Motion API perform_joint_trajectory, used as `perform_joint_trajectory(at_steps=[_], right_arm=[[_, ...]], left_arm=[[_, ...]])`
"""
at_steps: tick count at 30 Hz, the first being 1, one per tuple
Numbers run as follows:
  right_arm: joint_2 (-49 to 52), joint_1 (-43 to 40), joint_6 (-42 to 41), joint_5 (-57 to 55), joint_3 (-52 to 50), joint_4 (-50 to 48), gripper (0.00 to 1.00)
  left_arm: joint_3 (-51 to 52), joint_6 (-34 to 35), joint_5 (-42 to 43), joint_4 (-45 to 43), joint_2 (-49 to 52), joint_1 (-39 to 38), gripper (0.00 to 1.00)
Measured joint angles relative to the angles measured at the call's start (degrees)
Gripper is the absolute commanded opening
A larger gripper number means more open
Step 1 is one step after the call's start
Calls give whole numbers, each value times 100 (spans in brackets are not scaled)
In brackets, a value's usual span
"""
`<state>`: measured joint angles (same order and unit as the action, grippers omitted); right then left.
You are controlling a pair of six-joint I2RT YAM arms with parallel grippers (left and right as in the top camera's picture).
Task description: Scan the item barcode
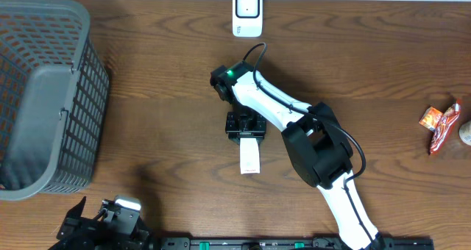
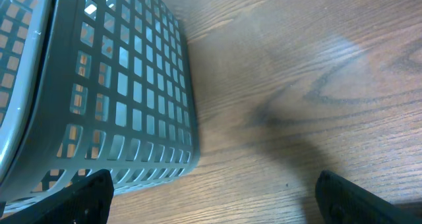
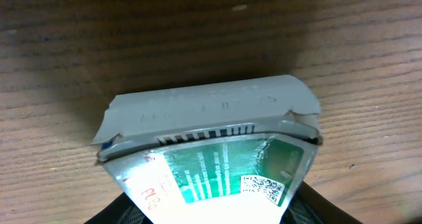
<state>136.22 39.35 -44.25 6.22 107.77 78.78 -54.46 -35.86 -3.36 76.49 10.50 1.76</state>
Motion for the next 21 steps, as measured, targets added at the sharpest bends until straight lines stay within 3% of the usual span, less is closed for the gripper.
perform_joint_trajectory(at_steps=[10,21], right_arm=[[92,-59,-7,-341,59,658,38],[356,-245,-20,-612,1163,1768,36]], left_arm=[[0,-2,0,0,0,0,98],[0,-2,0,2,0,0,98]])
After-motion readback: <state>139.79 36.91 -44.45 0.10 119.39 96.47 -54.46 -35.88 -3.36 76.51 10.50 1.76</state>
